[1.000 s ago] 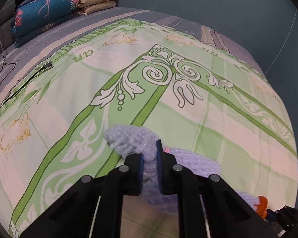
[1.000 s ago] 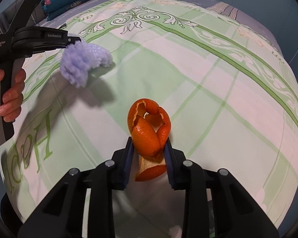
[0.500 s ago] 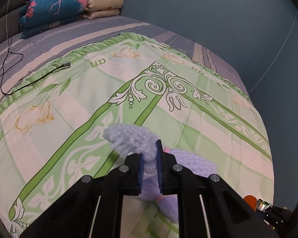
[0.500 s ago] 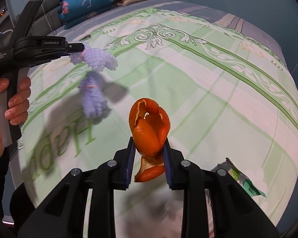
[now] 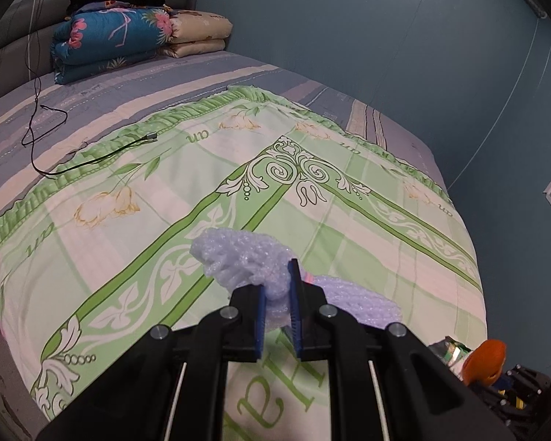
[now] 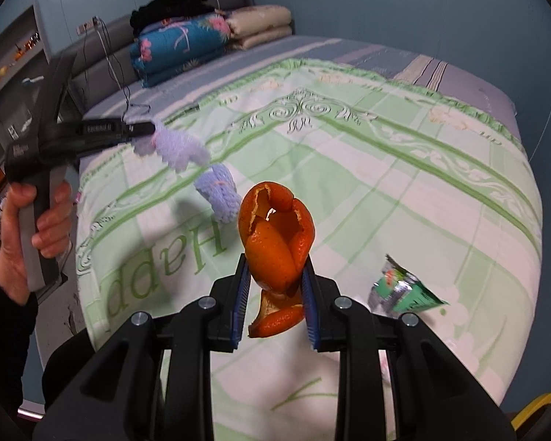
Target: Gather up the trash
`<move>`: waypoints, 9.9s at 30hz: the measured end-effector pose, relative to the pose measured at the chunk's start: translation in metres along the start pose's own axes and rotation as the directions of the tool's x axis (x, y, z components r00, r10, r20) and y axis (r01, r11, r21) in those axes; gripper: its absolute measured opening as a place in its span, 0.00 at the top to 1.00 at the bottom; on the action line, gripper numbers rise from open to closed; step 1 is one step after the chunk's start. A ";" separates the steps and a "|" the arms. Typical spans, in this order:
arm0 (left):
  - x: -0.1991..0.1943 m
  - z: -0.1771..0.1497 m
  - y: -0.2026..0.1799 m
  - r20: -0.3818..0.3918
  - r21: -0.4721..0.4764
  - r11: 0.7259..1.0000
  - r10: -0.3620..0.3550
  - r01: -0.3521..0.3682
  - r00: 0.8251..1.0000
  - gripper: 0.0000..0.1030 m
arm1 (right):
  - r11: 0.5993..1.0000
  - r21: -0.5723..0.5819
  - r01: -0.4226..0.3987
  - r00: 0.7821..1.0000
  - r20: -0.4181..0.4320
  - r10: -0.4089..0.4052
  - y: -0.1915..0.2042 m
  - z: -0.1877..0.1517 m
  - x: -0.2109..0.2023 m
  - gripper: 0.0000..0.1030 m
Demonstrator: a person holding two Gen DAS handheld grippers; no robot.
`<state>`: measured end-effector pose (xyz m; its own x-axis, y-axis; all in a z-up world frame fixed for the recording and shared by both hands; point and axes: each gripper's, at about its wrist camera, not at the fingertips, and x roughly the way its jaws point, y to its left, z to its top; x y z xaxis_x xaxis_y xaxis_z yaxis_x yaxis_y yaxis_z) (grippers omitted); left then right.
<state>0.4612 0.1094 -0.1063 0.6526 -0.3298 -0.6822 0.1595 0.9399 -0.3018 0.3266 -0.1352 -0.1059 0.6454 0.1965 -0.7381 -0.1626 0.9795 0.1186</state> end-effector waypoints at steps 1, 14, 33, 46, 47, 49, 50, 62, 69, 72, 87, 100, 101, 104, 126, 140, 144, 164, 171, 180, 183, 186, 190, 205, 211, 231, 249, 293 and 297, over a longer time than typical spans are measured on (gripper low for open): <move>-0.005 -0.003 -0.001 0.002 0.000 1.000 -0.002 0.002 1.000 0.90 | 1.000 0.003 0.003 1.000 0.014 -0.003 -0.001 -0.001 -0.009 0.76; -0.067 -0.031 -0.045 0.056 0.048 0.998 -0.042 0.039 0.998 0.90 | 0.998 0.050 0.031 0.986 0.159 -0.039 -0.022 -0.022 -0.104 0.76; -0.097 -0.077 -0.177 0.057 0.217 0.962 -0.182 0.166 0.982 0.90 | 0.984 0.150 0.101 0.955 0.262 -0.138 -0.075 -0.072 -0.197 0.76; -0.094 -0.143 -0.290 -0.029 0.356 0.891 -0.289 0.280 0.957 0.90 | 0.952 0.258 0.164 0.926 0.293 -0.239 -0.127 -0.122 -0.248 0.76; -0.095 -0.147 -0.297 -0.031 0.368 0.885 -0.293 0.284 0.956 0.90 | 0.949 0.267 0.170 0.922 0.296 -0.248 -0.131 -0.126 -0.252 0.76; -0.099 -0.157 -0.314 -0.039 0.403 0.867 -0.303 0.292 0.952 0.90 | 0.940 0.285 0.185 0.914 0.301 -0.271 -0.139 -0.134 -0.260 0.76; -0.101 -0.162 -0.322 -0.043 0.419 0.858 -0.308 0.297 0.950 0.90 | 0.935 0.296 0.196 0.910 0.301 -0.286 -0.144 -0.139 -0.265 0.76; -0.116 -0.205 -0.407 -0.093 0.568 0.738 -0.381 0.364 0.920 0.90 | 0.871 0.407 0.274 0.876 0.269 -0.401 -0.192 -0.192 -0.296 0.76; -0.115 -0.226 -0.449 -0.149 0.612 0.675 -0.413 0.411 0.899 0.90 | 0.842 0.449 0.300 0.862 0.250 -0.440 -0.209 -0.213 -0.304 0.75; -0.115 -0.239 -0.464 -0.169 0.628 0.653 -0.416 0.423 0.894 0.90 | 0.831 0.466 0.303 0.860 0.242 -0.449 -0.216 -0.220 -0.304 0.75; -0.103 -0.276 -0.495 -0.238 0.664 0.598 -0.398 0.448 0.886 0.90 | 0.783 0.534 0.320 0.858 0.186 -0.478 -0.239 -0.250 -0.296 0.75; -0.085 -0.303 -0.498 -0.300 0.675 0.578 -0.353 0.459 0.886 0.89 | 0.759 0.558 0.336 0.872 0.121 -0.475 -0.253 -0.264 -0.286 0.75; -0.084 -0.304 -0.498 -0.304 0.673 0.578 -0.352 0.461 0.885 0.89 | 0.759 0.558 0.335 0.873 0.120 -0.474 -0.254 -0.265 -0.286 0.75; -0.079 -0.304 -0.497 -0.318 0.667 0.577 -0.351 0.471 0.881 0.89 | 0.759 0.558 0.335 0.875 0.115 -0.470 -0.255 -0.267 -0.284 0.74; -0.065 -0.289 -0.489 -0.335 0.616 0.617 -0.358 0.490 0.872 0.64 | 0.727 0.606 0.324 0.875 0.101 -0.474 -0.267 -0.268 -0.287 0.59; -0.072 -0.281 -0.483 -0.348 0.569 0.630 -0.399 0.529 0.848 0.36 | 0.721 0.613 0.323 0.857 0.132 -0.497 -0.266 -0.266 -0.303 0.59; -0.075 -0.281 -0.484 -0.361 0.554 0.626 -0.414 0.549 0.836 0.30 | 0.719 0.615 0.324 0.853 0.139 -0.503 -0.267 -0.265 -0.305 0.59; -0.086 -0.264 -0.465 -0.325 0.488 0.658 -0.473 0.573 0.819 0.08 | 0.730 0.607 0.313 0.846 0.171 -0.505 -0.267 -0.267 -0.314 0.59; -0.096 -0.245 -0.447 -0.253 0.469 0.702 -0.475 0.536 0.843 0.08 | 0.746 0.592 0.304 0.846 0.192 -0.497 -0.265 -0.266 -0.318 0.59; -0.126 -0.200 -0.402 -0.012 0.496 0.804 -0.373 0.329 0.928 0.08 | 0.801 0.531 0.278 0.853 0.246 -0.460 -0.249 -0.249 -0.317 0.59; -0.134 -0.183 -0.380 0.043 0.463 0.840 -0.341 0.283 0.939 0.08 | 0.825 0.499 0.266 0.857 0.269 -0.440 -0.240 -0.241 -0.314 0.59; -0.143 -0.169 -0.360 0.116 0.438 0.874 -0.286 0.210 0.951 0.08 | 0.849 0.464 0.254 0.860 0.294 -0.418 -0.229 -0.230 -0.310 0.58; -0.155 -0.154 -0.326 0.195 0.400 0.908 -0.218 0.126 0.956 0.08 | 0.879 0.411 0.243 0.865 0.319 -0.388 -0.212 -0.214 -0.301 0.54; -0.161 -0.124 -0.209 0.322 0.252 0.951 0.094 -0.181 0.942 0.08 | 0.965 0.183 0.186 0.905 0.350 -0.241 -0.134 -0.155 -0.230 0.46; -0.148 -0.120 -0.164 0.294 0.189 0.954 0.172 -0.234 0.940 0.08 | 0.984 0.093 0.152 0.924 0.341 -0.175 -0.111 -0.141 -0.193 0.43; -0.071 -0.116 -0.078 0.144 0.081 0.953 0.280 -0.293 0.949 0.08 | 0.987 -0.083 0.140 0.964 0.238 -0.117 -0.089 -0.120 -0.077 0.17; -0.003 -0.078 -0.073 0.068 0.088 0.956 0.275 -0.280 0.959 0.08 | 0.992 -0.046 0.114 0.983 0.153 -0.106 -0.101 -0.088 -0.022 0.16; 0.155 -0.046 -0.070 -0.178 0.036 0.965 0.262 -0.260 0.949 0.78 | 0.991 0.055 0.118 0.991 -0.077 -0.114 -0.114 -0.029 0.081 0.76; 0.139 -0.042 -0.074 -0.146 0.037 0.971 0.238 -0.235 0.960 0.78 | 0.991 0.058 0.118 0.992 -0.047 -0.115 -0.112 -0.025 0.072 0.79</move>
<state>0.5085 -0.0099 -0.2068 0.5566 -0.1061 -0.8240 0.0291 0.9937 -0.1083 0.3723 -0.2321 -0.1892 0.6238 0.0802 -0.7775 -0.0421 0.9967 0.0691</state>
